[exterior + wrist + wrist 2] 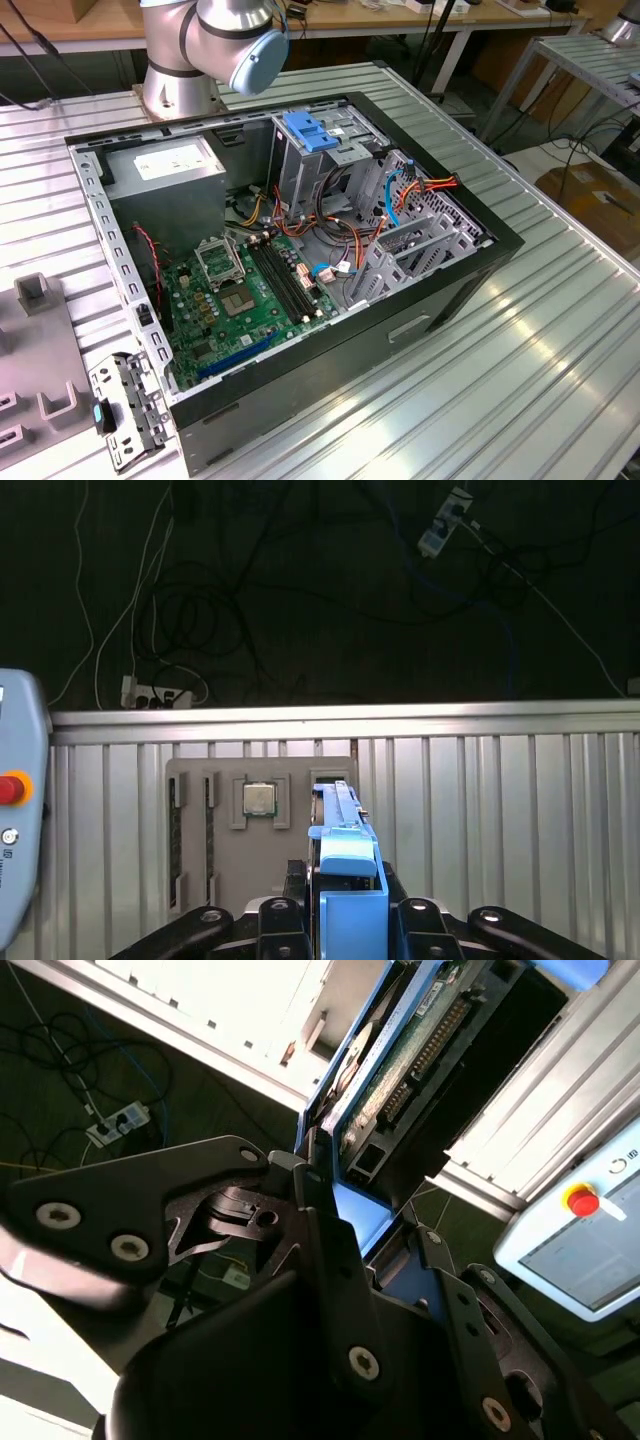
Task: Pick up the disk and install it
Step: 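Pick up the disk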
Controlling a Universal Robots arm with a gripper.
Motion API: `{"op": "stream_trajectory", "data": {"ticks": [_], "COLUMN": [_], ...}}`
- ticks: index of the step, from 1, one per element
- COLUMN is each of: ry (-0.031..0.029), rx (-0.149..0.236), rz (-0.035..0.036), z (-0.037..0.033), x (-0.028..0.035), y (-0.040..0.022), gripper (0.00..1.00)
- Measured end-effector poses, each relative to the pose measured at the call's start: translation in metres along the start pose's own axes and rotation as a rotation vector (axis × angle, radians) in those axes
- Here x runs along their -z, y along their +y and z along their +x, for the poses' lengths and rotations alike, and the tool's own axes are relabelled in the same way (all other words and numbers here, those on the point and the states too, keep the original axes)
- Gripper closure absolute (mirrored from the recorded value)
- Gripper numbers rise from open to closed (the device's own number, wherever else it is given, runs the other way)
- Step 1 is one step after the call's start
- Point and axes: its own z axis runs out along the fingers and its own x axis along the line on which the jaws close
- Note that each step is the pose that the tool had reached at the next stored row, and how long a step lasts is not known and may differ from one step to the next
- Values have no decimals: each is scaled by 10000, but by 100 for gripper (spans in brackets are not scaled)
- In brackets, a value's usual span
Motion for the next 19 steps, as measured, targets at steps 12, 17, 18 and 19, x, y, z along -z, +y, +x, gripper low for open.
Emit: {"op": "stream_trajectory", "data": {"ticks": [12,17,18,19], "ry": [1,2,2,1], "rx": [1,2,3,2], "rz": [-51,-71,-81,-85], "z": [2,3,4,4], "x": [77,120,138,149], "y": [3,5,6,6], "gripper": [63,63,63,63]}}
